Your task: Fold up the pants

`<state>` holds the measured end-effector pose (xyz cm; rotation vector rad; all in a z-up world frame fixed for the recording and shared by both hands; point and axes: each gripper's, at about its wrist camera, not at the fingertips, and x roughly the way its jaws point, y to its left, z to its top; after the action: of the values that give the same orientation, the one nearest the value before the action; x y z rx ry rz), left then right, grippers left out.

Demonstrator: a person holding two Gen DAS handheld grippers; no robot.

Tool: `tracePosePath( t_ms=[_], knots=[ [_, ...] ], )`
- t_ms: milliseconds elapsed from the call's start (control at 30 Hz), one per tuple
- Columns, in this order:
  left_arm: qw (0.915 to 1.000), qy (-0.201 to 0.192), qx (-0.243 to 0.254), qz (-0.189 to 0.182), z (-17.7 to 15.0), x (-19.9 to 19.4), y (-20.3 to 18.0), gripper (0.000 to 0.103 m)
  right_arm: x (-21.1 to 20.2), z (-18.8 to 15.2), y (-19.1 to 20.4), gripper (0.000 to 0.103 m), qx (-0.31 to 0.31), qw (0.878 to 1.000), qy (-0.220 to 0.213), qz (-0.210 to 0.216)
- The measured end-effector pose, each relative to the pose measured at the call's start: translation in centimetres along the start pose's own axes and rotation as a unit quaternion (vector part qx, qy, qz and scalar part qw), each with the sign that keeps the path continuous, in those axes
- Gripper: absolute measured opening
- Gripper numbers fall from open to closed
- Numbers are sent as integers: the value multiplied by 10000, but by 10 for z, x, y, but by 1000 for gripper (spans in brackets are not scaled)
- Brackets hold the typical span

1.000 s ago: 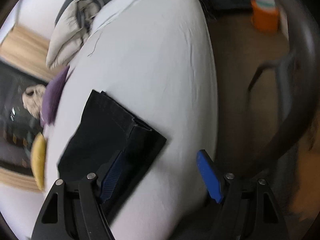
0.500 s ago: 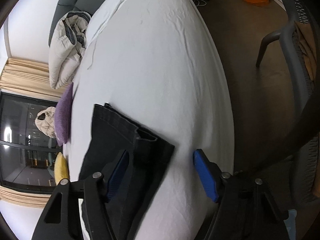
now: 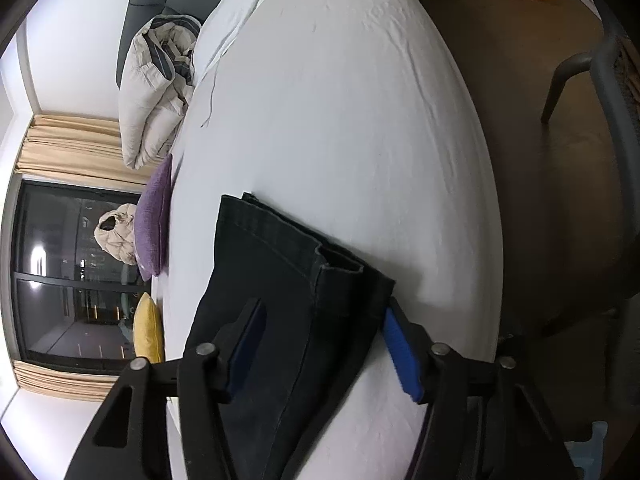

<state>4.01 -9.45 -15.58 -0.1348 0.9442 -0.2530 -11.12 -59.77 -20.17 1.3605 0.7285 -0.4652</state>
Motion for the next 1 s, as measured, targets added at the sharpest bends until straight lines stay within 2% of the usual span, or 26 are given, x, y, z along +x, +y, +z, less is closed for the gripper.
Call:
tracePosePath(
  t_ms=[333, 600, 667, 767, 800, 833, 867, 900, 933, 1000],
  knots=[
    [10000, 35, -17, -70, 3, 2, -4, 98, 6, 10, -10, 17, -85, 9999, -25, 85],
    [9993, 105, -47, -368, 15, 4, -16, 98, 3, 6, 6, 15, -433, 9987, -278, -24],
    [9986, 150, -131, -496, 20, 7, -19, 98, 2, 2, 19, 15, -674, 9968, -409, -137],
    [9974, 179, -222, -666, 29, 9, -23, 98, -2, -13, 53, 15, -1349, 9885, -608, -319],
    [9969, 172, -243, -729, 33, 10, -24, 98, -3, -23, 73, 15, -1750, 9815, -661, -402],
    [9962, 167, -255, -813, 38, 11, -27, 98, -3, -39, 98, 15, -2303, 9696, -685, -472],
    [9958, 156, -259, -867, 43, 11, -30, 98, -1, -61, 125, 15, -2967, 9516, -648, -476],
    [9951, 142, -280, -939, 48, 12, -32, 98, 3, -90, 153, 15, -3748, 9246, -523, -424],
    [9932, 149, -359, -1098, 56, 16, -35, 98, 8, -127, 178, 15, -4606, 8863, -341, -356],
    [9887, 212, -569, -1370, 65, 22, -36, 98, 19, -185, 198, 15, -5645, 8252, 37, -194]
  ],
)
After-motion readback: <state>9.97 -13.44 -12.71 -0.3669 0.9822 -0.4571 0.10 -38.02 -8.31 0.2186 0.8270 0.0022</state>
